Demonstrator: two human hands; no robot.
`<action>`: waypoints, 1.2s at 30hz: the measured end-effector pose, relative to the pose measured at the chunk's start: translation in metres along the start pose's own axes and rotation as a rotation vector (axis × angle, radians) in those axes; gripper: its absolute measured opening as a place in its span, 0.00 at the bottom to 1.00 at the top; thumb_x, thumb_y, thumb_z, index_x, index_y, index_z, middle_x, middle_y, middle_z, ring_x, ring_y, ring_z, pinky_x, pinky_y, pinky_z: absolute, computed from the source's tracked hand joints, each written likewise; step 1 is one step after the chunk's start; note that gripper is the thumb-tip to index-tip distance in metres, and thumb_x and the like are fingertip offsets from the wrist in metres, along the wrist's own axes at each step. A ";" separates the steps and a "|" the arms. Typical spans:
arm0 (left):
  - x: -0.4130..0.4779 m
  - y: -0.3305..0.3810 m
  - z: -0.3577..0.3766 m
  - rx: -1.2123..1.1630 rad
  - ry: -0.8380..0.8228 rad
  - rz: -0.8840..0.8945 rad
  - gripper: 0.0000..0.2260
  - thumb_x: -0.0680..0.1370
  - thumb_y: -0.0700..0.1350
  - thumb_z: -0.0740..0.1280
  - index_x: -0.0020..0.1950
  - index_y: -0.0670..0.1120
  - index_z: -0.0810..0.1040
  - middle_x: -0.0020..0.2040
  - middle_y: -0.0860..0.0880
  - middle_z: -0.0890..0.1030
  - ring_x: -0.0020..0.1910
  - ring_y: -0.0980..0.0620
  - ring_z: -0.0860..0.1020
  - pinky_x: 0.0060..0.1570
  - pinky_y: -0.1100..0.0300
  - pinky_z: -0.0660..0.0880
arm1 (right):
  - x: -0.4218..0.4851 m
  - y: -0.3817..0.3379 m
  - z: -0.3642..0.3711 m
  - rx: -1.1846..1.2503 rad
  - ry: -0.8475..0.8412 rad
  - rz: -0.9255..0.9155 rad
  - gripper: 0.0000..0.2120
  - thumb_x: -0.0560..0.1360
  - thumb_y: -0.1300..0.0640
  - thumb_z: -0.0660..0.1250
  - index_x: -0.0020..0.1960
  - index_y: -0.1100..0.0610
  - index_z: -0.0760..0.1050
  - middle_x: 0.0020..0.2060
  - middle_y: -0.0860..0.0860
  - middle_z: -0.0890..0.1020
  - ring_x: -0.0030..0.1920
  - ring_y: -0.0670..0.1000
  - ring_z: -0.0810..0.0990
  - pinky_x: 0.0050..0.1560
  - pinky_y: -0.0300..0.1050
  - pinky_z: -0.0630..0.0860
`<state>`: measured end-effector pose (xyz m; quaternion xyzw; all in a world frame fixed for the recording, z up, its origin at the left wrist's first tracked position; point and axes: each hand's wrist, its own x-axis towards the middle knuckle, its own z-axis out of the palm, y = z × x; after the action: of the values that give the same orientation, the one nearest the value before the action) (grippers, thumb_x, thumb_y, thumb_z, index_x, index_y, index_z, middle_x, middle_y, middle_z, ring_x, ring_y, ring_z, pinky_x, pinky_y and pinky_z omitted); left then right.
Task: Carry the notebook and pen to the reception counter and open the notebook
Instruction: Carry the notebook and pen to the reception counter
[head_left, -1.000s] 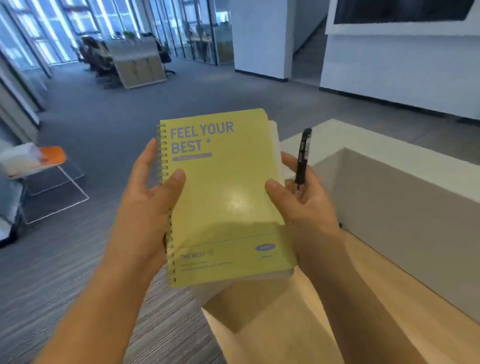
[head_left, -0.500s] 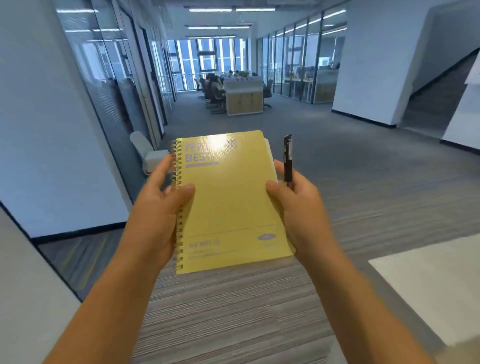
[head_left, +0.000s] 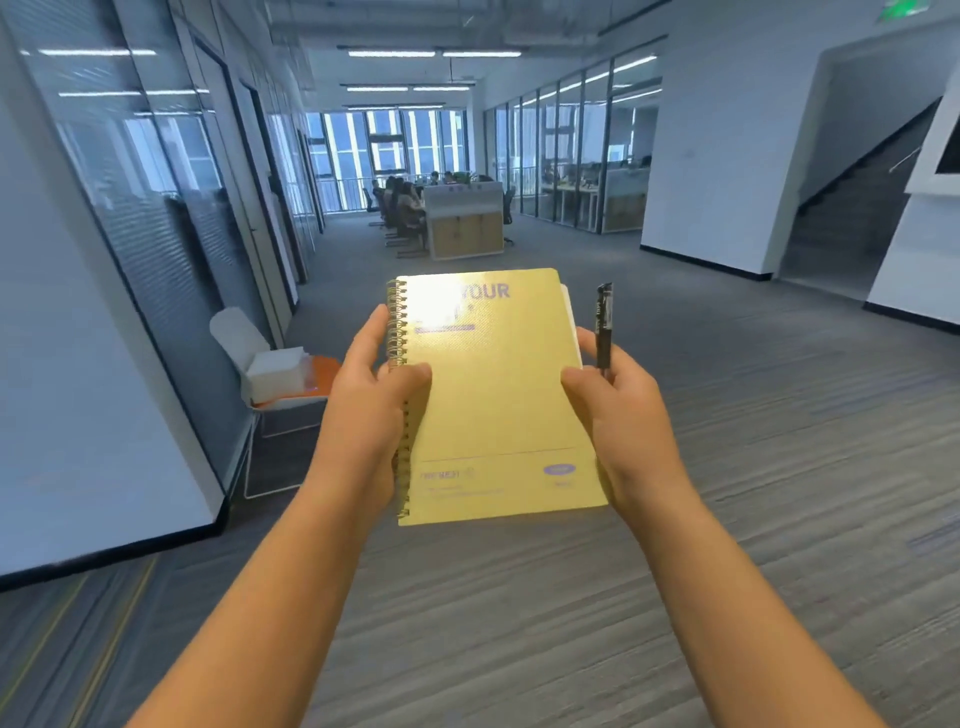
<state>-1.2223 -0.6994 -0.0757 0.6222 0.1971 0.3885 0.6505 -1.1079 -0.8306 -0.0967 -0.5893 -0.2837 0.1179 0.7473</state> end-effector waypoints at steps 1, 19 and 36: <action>0.029 -0.007 0.013 0.012 -0.002 0.002 0.28 0.76 0.37 0.63 0.74 0.57 0.64 0.35 0.60 0.84 0.45 0.48 0.82 0.52 0.48 0.79 | 0.027 0.005 -0.003 -0.002 0.021 -0.001 0.17 0.71 0.57 0.61 0.58 0.50 0.78 0.57 0.67 0.77 0.48 0.59 0.78 0.61 0.63 0.74; 0.400 -0.144 0.321 -0.136 -0.536 -0.052 0.27 0.75 0.38 0.63 0.62 0.69 0.69 0.46 0.46 0.75 0.43 0.45 0.70 0.44 0.47 0.71 | 0.383 0.076 -0.193 -0.188 0.560 -0.122 0.15 0.75 0.64 0.60 0.51 0.46 0.79 0.46 0.63 0.81 0.44 0.52 0.76 0.48 0.47 0.74; 0.428 -0.221 0.800 -0.286 -1.222 -0.247 0.28 0.77 0.37 0.62 0.71 0.62 0.65 0.43 0.53 0.87 0.51 0.39 0.83 0.51 0.40 0.79 | 0.475 0.051 -0.560 -0.266 1.229 -0.218 0.16 0.76 0.65 0.59 0.51 0.45 0.77 0.42 0.45 0.85 0.40 0.44 0.83 0.40 0.40 0.80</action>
<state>-0.3078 -0.8863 -0.0730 0.6112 -0.1926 -0.0917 0.7622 -0.3989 -1.0298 -0.0910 -0.6050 0.1260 -0.3545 0.7018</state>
